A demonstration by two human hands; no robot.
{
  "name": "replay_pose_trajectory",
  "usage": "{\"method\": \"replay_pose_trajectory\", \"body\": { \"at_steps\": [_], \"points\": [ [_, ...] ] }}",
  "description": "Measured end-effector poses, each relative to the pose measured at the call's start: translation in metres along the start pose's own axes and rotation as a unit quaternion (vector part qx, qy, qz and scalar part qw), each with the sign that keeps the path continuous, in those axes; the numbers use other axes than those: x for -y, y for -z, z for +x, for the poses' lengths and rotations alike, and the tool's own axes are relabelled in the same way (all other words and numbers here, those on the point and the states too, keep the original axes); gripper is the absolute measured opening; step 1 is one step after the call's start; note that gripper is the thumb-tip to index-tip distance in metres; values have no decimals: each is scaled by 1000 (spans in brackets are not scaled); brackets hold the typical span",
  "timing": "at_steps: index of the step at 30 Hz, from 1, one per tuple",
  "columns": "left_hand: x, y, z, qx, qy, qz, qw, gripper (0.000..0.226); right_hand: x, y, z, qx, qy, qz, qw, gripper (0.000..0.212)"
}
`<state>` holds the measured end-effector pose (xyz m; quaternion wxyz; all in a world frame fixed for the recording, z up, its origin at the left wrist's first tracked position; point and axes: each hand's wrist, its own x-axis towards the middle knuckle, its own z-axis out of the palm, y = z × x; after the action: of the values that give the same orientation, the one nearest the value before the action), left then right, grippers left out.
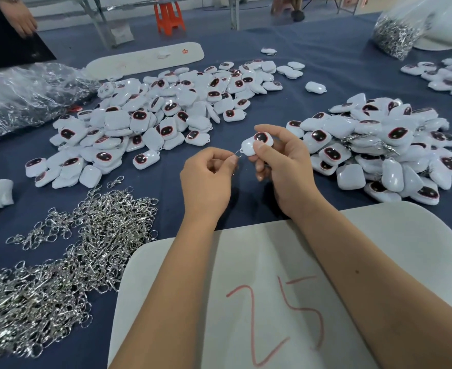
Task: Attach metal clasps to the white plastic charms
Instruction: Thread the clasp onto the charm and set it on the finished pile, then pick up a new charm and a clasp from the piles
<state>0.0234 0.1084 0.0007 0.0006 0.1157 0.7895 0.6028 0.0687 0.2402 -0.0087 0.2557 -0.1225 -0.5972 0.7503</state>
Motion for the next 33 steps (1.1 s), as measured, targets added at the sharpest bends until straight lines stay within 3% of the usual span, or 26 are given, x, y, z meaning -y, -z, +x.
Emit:
{"method": "replay_pose_trajectory", "body": {
  "at_steps": [6, 10, 14, 17, 21, 25, 27, 28, 30, 32, 33],
  "points": [
    [-20, -27, 3, 1, 102, -137, 985, 10, 10, 0, 0, -137, 67, -97, 983, 23],
    [-52, -64, 10, 70, 81, -169, 980, 15, 32, 23, 10, -272, 158, -176, 933, 33],
    [-74, -95, 12, 107, 43, -171, 979, 15, 51, 51, 15, -361, 131, -185, 905, 63],
    [-71, -97, 12, 65, 61, -163, 983, 14, 52, 50, 11, -367, 131, -218, 895, 47],
    [-52, -72, 10, 14, 104, -154, 982, 20, 43, 18, 4, -257, 206, -315, 890, 30],
    [-31, -18, 18, -58, 109, -105, 987, 19, 22, -34, 5, -73, 142, -355, 921, 19],
    [-20, 14, 22, -96, 104, -72, 987, 21, 10, -62, 5, 22, 115, -396, 911, 13],
    [-15, 28, 24, -113, 100, -53, 987, 22, 4, -75, 6, 77, 116, -437, 888, 14],
    [-4, 61, 27, -143, 90, 14, 986, 20, -10, -104, 9, 184, 162, -557, 794, 19],
    [7, 90, 27, -156, 68, 115, 979, 17, -22, -129, 13, 247, 229, -638, 692, 38],
    [11, 104, 26, -162, 51, 175, 970, 19, -26, -139, 16, 263, 239, -648, 674, 51]
  ]
}}
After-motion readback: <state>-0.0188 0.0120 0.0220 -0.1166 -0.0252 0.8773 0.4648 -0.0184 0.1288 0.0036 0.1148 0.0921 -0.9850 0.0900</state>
